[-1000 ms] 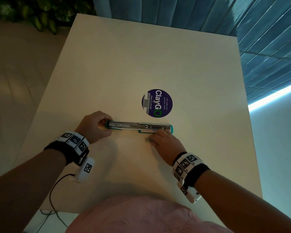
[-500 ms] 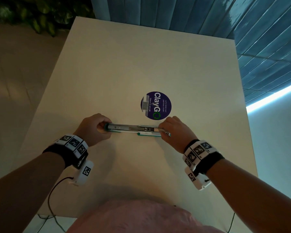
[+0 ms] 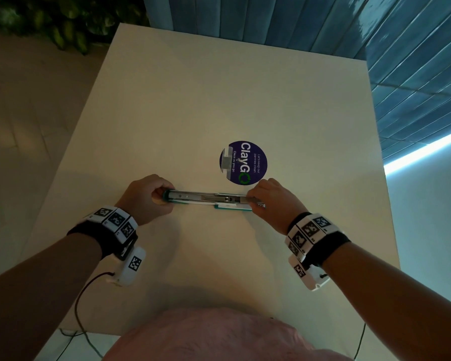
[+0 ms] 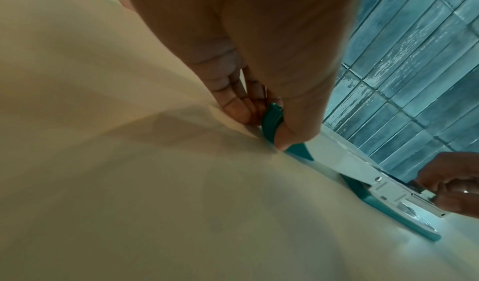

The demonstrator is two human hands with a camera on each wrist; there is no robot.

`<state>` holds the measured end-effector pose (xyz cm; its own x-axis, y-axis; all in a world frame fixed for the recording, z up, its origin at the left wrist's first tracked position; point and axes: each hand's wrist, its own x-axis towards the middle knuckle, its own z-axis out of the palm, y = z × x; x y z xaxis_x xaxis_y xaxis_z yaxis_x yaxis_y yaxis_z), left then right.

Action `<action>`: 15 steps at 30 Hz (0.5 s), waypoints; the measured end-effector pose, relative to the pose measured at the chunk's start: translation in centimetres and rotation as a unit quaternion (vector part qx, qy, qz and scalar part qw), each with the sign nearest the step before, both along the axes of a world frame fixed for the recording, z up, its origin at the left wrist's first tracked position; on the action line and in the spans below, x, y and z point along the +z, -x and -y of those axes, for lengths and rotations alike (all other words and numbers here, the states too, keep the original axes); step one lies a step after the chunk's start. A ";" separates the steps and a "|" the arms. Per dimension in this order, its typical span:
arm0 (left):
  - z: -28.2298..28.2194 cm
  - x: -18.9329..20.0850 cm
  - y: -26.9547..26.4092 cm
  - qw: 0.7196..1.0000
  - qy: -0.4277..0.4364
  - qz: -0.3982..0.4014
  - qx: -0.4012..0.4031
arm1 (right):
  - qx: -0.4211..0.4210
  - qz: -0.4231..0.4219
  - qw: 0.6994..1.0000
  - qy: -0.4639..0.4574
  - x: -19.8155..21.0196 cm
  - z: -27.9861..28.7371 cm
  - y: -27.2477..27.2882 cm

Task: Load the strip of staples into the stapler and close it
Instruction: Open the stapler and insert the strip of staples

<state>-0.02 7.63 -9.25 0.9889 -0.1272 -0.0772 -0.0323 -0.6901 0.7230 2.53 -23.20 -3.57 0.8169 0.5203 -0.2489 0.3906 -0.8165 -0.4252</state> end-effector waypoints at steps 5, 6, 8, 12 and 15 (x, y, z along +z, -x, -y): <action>0.0 0.1 0.0 1.000 -0.002 -0.004 0.004 | -0.006 -0.014 1.000 0.018 0.2 0.0 -0.1; 0.0 0.1 -0.1 1.000 -0.002 -0.005 0.003 | -0.010 -0.018 1.000 0.019 0.2 0.0 -0.1; 0.0 0.0 -0.1 1.000 -0.004 -0.004 0.000 | -0.012 -0.021 1.000 0.019 0.3 -0.1 -0.1; -0.1 0.0 0.0 1.000 -0.002 -0.005 -0.003 | 0.009 -0.027 0.999 0.037 0.5 -0.1 -0.3; -0.1 0.1 0.0 1.000 -0.005 -0.005 -0.003 | 0.023 -0.031 0.998 0.044 0.4 -0.3 -0.6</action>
<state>-0.02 7.71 -9.20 0.9873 -0.1313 -0.0889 -0.0282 -0.6971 0.7164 3.14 -22.93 -3.19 0.7738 0.5310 -0.3452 0.4038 -0.8335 -0.3770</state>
